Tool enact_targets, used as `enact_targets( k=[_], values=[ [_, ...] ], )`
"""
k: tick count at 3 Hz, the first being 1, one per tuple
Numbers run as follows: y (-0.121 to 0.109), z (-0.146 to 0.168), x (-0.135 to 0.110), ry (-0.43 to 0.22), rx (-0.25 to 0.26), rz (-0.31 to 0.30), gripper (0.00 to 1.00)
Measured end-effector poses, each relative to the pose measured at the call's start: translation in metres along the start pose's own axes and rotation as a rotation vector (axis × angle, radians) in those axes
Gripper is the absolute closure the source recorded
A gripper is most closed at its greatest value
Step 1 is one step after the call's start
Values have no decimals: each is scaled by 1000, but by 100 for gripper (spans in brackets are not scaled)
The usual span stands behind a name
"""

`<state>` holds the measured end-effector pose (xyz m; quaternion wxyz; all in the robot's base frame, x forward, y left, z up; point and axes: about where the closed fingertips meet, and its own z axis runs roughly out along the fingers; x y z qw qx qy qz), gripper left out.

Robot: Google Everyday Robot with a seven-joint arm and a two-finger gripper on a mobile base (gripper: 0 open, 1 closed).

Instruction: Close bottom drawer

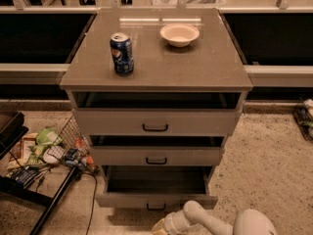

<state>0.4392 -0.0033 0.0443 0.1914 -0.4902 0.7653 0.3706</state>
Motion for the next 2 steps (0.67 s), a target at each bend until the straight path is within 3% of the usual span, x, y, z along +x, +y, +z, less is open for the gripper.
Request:
enact_targets(
  k=[1, 2],
  values=[
    [0, 0, 0, 0, 0, 0, 100],
    [-16, 5, -11, -16, 18, -47, 100]
  ],
)
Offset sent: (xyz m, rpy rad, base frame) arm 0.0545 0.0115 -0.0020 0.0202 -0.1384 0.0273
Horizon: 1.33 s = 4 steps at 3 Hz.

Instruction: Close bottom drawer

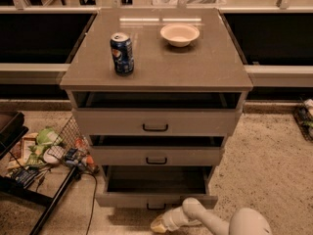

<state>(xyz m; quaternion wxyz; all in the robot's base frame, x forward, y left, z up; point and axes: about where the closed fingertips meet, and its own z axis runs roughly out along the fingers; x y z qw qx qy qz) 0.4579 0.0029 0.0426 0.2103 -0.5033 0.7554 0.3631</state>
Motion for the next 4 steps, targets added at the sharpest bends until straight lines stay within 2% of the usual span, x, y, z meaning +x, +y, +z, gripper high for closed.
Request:
enact_targets(
  k=[1, 2, 3, 4],
  values=[
    [-35, -8, -15, 19, 61, -70, 100],
    [-44, -12, -19, 31, 81, -90, 100],
    [-73, -33, -38, 70, 160, -153, 100],
    [-107, -62, -64, 114, 261, -236, 100]
  ],
)
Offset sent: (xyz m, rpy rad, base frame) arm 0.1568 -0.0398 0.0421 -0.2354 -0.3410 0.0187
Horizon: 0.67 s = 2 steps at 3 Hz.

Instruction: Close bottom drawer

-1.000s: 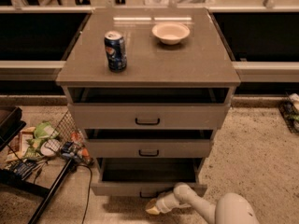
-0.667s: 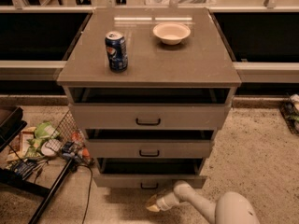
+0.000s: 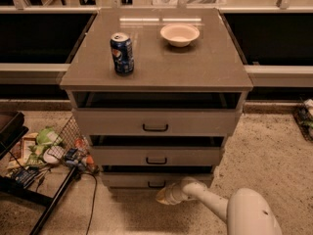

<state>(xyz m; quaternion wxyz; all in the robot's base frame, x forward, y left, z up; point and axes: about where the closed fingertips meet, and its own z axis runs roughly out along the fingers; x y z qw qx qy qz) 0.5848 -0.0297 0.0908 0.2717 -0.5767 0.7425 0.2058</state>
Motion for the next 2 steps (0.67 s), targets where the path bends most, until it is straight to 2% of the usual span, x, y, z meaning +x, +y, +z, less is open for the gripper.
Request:
enact_targets(
  k=[1, 2],
  values=[
    [0, 0, 0, 0, 0, 0, 100],
    [19, 6, 1, -7, -77, 17, 100]
  ],
)
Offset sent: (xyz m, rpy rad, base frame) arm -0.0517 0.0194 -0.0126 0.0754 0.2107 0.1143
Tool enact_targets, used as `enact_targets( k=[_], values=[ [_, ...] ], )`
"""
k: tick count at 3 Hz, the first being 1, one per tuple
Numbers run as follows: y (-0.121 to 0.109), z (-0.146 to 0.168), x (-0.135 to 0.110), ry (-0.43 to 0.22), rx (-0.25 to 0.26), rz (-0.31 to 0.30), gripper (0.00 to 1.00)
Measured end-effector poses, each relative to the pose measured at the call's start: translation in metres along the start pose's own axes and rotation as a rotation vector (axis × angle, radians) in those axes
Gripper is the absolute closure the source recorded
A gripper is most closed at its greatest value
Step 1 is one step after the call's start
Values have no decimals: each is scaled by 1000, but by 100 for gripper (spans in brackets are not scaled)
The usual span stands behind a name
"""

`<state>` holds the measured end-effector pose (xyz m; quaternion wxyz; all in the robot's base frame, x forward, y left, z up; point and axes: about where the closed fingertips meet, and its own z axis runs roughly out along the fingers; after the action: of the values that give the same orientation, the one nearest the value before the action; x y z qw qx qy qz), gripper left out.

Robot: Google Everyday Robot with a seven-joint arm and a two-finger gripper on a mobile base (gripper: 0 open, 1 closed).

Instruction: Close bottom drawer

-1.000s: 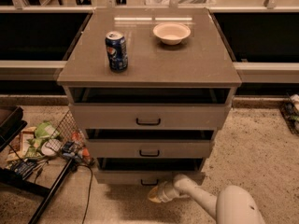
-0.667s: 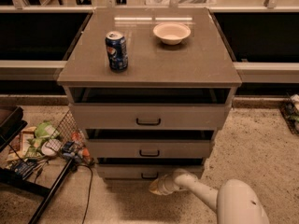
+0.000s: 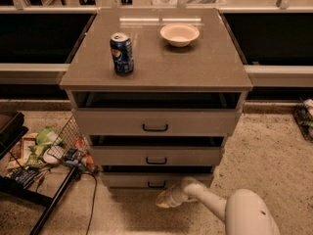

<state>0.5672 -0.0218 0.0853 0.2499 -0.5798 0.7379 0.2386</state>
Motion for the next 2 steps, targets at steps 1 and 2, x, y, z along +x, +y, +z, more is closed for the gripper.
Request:
enact_targets(
  k=[1, 2],
  values=[
    [30, -21, 6, 56, -124, -5, 100],
    [49, -70, 10, 171, -188, -41, 100]
  ],
)
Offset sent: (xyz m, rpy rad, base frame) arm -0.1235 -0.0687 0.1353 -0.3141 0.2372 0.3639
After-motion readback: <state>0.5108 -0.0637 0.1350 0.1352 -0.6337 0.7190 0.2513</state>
